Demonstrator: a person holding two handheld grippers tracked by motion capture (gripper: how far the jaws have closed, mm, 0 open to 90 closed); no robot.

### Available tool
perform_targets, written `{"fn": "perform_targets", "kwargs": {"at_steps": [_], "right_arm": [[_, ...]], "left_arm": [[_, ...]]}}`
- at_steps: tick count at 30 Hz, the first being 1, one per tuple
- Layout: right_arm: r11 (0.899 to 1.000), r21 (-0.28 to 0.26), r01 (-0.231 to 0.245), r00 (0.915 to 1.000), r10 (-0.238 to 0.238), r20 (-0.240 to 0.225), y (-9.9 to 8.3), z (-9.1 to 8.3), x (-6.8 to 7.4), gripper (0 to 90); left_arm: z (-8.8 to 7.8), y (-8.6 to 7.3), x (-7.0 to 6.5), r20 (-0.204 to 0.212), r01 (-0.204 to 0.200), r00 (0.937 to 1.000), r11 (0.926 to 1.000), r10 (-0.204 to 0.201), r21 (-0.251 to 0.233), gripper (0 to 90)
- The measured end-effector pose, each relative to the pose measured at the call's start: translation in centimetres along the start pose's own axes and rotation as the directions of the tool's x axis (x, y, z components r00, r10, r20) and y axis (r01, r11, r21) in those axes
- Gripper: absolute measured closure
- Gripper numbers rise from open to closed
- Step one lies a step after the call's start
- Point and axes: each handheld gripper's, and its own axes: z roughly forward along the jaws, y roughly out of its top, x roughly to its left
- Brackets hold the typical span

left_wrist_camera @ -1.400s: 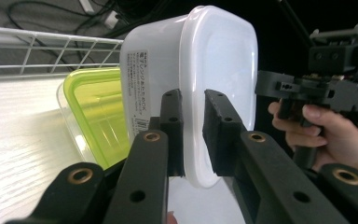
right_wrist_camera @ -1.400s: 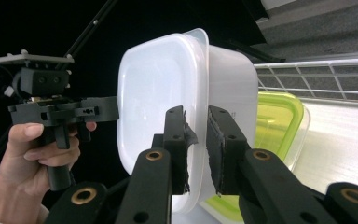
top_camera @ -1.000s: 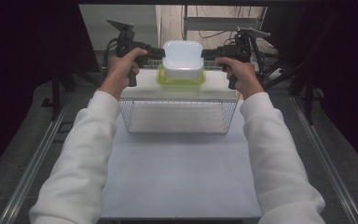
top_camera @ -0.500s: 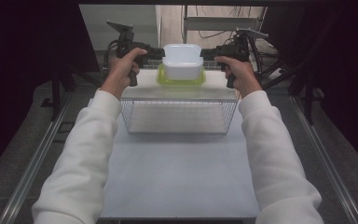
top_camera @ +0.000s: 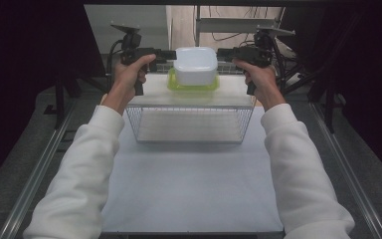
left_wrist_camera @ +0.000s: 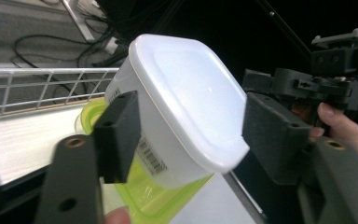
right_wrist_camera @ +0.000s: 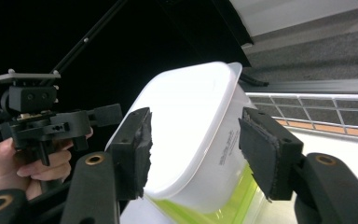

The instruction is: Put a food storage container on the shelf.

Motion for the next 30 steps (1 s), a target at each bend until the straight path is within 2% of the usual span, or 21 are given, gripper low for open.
{"fn": "perform_targets", "kwargs": {"at_steps": [2, 10, 12, 16, 20, 22, 23, 27, 28, 30], "right_arm": [[1.0, 0.002, 0.017, 0.9999, -0.017, 0.002, -0.2, -0.3, 0.3, 41.0], [0.996, 0.019, 0.083, 0.9965, -0.083, -0.001, -1.3, -1.5, 1.3, 37.4], [0.994, 0.015, 0.104, 0.9946, -0.104, -0.003, -1.7, -2.1, 1.5, 36.4], [0.985, 0.016, 0.171, 0.985, -0.171, 0.021, -2.9, -3.8, 1.6, 34.8], [0.974, 0.007, 0.227, 0.9733, -0.227, 0.035, -4.4, -5.8, 1.4, 33.1], [0.967, 0.007, 0.254, 0.9666, -0.254, 0.036, -5.6, -6.8, 1.4, 32.8], [0.962, 0.01, 0.273, 0.9612, -0.273, 0.041, -6.4, -7.4, 1.3, 32.5], [0.951, 0.008, 0.31, 0.9501, -0.31, 0.036, -9.6, -9.3, 0.9, 32.1], [0.949, 0.01, 0.316, 0.9479, -0.316, 0.036, -10.4, -9.7, 0.6, 32.0], [0.95, 0.002, 0.312, 0.9496, -0.312, 0.028, -12.2, -10.5, 0.1, 32.0]], "left_arm": [[-0.5, -0.4, -0.3, -0.019, -0.03, 0.9994, 0.9995, 0.03, -0.002, 31.8], [-2.7, -2.0, -0.9, -0.036, -0.086, 0.9957, 0.9963, 0.085, -0.011, 27.2], [-3.5, -2.6, -1.1, -0.044, -0.113, 0.9928, 0.9935, 0.112, -0.016, 26.5], [-4.6, -4.1, -1.7, -0.052, -0.142, 0.9887, 0.9897, 0.141, -0.019, 26.1], [-5.9, -6.7, -2.1, -0.047, -0.154, 0.9873, 0.9877, 0.152, -0.029, 26.1], [-6.2, -8.2, -2.2, -0.055, -0.167, 0.9846, 0.9858, 0.166, -0.016, 26.1], [-6.4, -8.8, -2.2, -0.06, -0.172, 0.9835, 0.9851, 0.171, -0.012, 26.2], [-7.0, -12.3, -2.1, -0.066, -0.182, 0.9811, 0.9833, 0.182, 0.004, 26.3], [-7.0, -13.2, -2.0, -0.072, -0.184, 0.9803, 0.9829, 0.184, 0.007, 26.4], [-7.0, -15.2, -1.7, -0.086, -0.187, 0.9783, 0.982, 0.189, 0.024, 26.5]]}}
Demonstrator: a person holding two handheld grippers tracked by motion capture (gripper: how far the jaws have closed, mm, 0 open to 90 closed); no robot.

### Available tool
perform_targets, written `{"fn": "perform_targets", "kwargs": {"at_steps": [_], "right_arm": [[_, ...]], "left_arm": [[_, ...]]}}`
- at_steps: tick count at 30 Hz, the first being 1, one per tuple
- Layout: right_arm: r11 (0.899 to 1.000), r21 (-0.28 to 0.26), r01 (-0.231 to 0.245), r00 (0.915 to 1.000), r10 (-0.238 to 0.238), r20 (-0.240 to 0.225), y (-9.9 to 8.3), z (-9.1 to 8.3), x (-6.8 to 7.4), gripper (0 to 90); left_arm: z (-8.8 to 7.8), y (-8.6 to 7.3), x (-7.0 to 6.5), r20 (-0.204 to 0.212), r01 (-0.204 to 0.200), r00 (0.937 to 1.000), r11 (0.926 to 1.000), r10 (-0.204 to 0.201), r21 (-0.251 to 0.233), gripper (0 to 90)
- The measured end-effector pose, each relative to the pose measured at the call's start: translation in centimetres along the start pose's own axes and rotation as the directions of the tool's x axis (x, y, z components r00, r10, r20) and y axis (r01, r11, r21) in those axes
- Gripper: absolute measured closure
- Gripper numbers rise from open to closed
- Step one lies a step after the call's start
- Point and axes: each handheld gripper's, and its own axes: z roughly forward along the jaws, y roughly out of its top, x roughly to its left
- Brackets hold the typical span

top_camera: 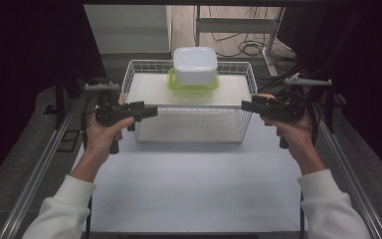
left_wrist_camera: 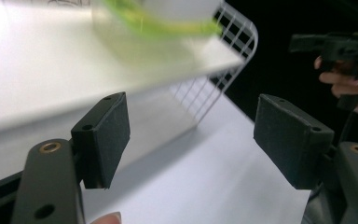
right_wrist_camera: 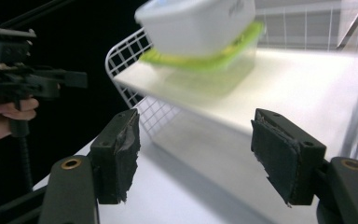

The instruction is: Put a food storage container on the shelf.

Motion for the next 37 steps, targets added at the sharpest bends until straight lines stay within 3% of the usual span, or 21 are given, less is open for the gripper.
{"fn": "perform_targets", "kwargs": {"at_steps": [4, 8, 11, 15, 22, 24, 32, 37], "right_arm": [[1.0, 0.005, -0.001, 1.0, 0.001, -0.002, -3.4, -1.2, 0.1, 31.4], [1.0, 0.02, 0.022, 0.9994, -0.022, 0.025, -6.9, -2.0, 0.3, 30.3], [0.998, 0.056, 0.017, 0.9992, -0.019, 0.035, -9.7, -2.1, 0.2, 30.0], [0.995, 0.103, 0.003, 0.9981, -0.009, 0.061, -12.9, -1.8, 0.0, 29.9], [0.98, 0.195, -0.027, 0.9957, 0.009, 0.093, -17.0, -0.7, -0.8, 28.3], [0.977, 0.213, -0.023, 0.9951, 0.002, 0.099, -17.3, -0.5, -1.0, 27.6], [0.978, 0.21, -0.006, 0.9927, -0.02, 0.119, -17.5, -0.5, -0.9, 25.9], [0.976, 0.215, 0.024, 0.9901, -0.053, 0.13, -17.6, -0.1, -0.8, 19.9]], "left_arm": [[0.4, -4.1, 0.1, -0.059, -0.015, 0.9981, 0.9986, 0.018, 0.051, 27.2], [0.8, -8.0, 0.7, -0.095, -0.016, 0.9951, 0.992, 0.028, 0.126, 27.1], [0.6, -10.6, 1.3, -0.122, 0.006, 0.9924, 0.991, 0.011, 0.134, 27.7], [0.5, -12.7, 2.0, -0.156, 0.018, 0.9877, 0.9872, 0.007, 0.159, 28.7], [0.6, -14.4, 1.9, -0.186, -0.015, 0.9812, 0.9808, 0.052, 0.195, 28.3], [0.6, -14.4, 1.8, -0.187, -0.018, 0.9808, 0.9815, 0.055, 0.19, 28.1], [0.8, -14.6, 1.8, -0.199, -0.032, 0.9772, 0.9787, 0.073, 0.203, 27.9], [0.5, -14.6, 1.9, -0.216, -0.034, 0.9733, 0.9803, 0.077, 0.194, 27.7]]}}
